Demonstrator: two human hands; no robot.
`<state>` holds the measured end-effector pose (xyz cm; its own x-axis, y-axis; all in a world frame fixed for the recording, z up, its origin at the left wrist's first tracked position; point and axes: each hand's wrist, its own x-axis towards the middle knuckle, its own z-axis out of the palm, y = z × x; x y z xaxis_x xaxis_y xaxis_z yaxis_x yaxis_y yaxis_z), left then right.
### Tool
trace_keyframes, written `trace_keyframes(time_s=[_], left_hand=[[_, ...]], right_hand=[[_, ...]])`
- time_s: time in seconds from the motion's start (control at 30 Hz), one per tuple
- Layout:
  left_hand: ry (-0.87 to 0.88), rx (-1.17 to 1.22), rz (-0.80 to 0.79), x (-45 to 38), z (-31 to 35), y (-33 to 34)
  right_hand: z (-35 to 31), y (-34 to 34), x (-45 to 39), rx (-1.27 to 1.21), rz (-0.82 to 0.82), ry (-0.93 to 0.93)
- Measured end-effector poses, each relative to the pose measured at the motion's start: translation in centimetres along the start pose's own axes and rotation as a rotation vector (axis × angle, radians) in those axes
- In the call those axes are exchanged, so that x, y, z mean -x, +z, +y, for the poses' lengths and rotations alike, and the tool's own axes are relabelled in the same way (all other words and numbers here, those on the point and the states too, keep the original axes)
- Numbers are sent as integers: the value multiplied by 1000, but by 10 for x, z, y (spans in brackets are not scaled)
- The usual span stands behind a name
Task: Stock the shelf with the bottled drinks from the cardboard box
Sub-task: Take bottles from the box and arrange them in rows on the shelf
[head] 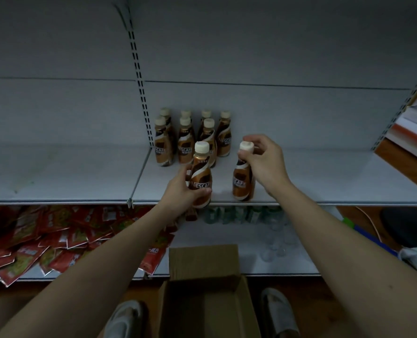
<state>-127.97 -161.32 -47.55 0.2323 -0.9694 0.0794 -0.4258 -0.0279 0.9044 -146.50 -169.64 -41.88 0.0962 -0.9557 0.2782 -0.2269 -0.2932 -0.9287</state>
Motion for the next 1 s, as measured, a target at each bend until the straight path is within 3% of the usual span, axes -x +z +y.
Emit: trace_keyframes(time_s=[0.17, 0.43, 1.0], left_hand=[[5, 24, 48, -26, 0, 2], [20, 30, 51, -61, -17, 15], [23, 38, 57, -85, -22, 24]], right_hand=[[4, 5, -44, 125, -51, -128], [22, 34, -107, 355, -167, -137], [35, 58, -151, 390, -289, -116]])
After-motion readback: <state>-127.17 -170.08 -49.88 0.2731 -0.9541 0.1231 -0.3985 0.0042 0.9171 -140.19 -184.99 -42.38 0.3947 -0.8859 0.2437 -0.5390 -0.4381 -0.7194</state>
